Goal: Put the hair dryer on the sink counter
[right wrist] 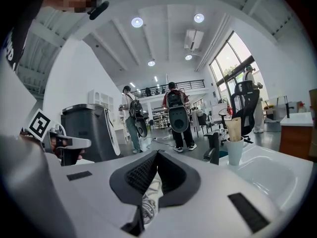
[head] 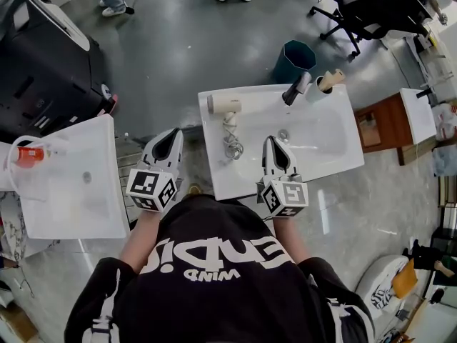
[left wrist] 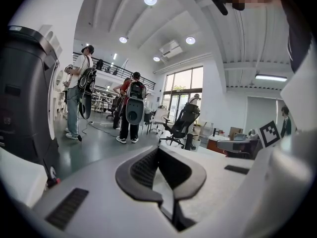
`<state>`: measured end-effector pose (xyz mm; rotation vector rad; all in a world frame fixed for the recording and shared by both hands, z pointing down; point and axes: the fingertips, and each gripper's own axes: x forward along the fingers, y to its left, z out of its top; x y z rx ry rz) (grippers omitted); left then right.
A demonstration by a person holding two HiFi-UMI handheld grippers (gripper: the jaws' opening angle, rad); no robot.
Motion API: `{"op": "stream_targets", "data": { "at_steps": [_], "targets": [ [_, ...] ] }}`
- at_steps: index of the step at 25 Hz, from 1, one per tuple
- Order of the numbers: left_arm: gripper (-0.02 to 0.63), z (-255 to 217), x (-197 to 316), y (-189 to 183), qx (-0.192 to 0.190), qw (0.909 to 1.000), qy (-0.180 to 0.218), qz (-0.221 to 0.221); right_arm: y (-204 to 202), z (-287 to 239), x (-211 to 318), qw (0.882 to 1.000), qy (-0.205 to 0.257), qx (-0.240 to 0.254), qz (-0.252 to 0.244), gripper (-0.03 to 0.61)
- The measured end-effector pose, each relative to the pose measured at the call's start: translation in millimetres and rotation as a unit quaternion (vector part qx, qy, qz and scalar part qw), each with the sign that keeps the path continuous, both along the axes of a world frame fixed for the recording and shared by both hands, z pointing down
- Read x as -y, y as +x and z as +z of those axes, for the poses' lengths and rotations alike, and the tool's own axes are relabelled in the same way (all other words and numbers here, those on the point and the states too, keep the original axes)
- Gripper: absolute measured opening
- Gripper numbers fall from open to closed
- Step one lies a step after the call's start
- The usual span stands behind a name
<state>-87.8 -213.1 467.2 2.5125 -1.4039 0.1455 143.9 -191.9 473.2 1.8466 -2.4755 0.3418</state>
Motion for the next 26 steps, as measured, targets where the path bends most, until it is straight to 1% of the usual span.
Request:
{"op": "stream_targets", "data": {
  "at_steps": [10,26],
  "targets": [
    [0.008,1.0,-1.5,-0.1,-0.01,0.9999,-0.006,-0.008,-2.0,1.3,-1.7,1.0,-0.002,0.005,-0.008,0.023],
    [0.008,2.4,-3.8,0.9,-0.008,0.9999,-0.012,-0.008,-3.0,3.6,-0.5,1.0,-0.011,0.003,-0.016,0.023]
  ]
}}
